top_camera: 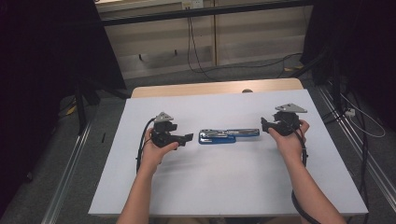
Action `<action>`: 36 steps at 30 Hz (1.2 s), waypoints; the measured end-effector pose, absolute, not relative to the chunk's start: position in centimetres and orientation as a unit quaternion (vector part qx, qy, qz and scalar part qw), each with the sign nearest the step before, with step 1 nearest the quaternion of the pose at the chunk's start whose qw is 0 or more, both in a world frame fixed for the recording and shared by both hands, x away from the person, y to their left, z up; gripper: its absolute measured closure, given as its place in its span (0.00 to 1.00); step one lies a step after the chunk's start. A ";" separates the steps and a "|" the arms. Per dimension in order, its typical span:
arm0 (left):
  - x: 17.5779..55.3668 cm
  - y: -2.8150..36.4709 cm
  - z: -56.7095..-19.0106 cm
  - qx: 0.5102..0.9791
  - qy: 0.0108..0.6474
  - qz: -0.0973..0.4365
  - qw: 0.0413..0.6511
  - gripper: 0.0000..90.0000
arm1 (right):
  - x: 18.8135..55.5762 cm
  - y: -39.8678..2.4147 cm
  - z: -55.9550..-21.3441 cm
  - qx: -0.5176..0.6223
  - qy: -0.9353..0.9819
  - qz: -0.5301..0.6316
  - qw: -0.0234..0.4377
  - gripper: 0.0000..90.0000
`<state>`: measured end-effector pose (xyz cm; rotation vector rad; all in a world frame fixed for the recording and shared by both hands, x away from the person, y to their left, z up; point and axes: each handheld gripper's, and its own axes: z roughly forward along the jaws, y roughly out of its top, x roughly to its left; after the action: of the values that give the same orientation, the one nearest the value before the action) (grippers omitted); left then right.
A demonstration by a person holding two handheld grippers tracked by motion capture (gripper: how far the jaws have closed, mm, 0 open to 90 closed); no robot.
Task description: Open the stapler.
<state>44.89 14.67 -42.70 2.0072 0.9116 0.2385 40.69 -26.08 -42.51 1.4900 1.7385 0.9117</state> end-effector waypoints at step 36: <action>44.3 16.4 -41.6 0.792 0.369 0.134 0.467 0.12 | 41.1 -27.2 -46.0 0.587 0.684 0.315 0.299 0.67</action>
<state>44.32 16.38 -41.61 1.9436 0.9053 0.3298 41.08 -27.20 -45.97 1.5578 1.8159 0.8364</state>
